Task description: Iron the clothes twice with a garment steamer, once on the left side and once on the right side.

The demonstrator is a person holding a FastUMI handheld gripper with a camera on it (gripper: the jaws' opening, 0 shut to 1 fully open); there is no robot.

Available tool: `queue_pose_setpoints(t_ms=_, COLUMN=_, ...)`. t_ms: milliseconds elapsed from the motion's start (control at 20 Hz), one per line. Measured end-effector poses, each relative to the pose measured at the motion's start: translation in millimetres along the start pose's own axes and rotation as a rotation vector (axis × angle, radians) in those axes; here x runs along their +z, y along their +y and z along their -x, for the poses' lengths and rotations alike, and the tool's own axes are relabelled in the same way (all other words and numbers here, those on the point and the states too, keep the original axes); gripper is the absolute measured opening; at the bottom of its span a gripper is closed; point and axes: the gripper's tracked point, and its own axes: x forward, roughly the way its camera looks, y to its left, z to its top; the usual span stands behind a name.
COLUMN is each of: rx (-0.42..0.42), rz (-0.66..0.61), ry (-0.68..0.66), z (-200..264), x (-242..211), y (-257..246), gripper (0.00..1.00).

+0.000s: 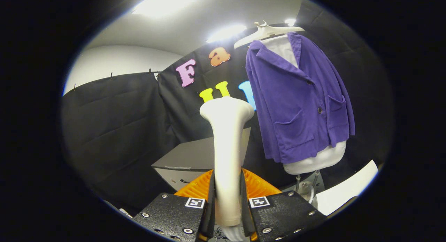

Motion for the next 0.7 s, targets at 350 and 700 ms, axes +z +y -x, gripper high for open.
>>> queue_pose_setpoints(t_ms=350, rx=-0.003, rz=0.051, ry=-0.119, z=-10.6, x=78.9, y=-20.2, gripper=0.32)
queue_pose_setpoints(t_ms=700, rx=-0.035, rz=0.099, ry=-0.232, z=-41.1, x=158.4, y=-46.7, gripper=0.32)
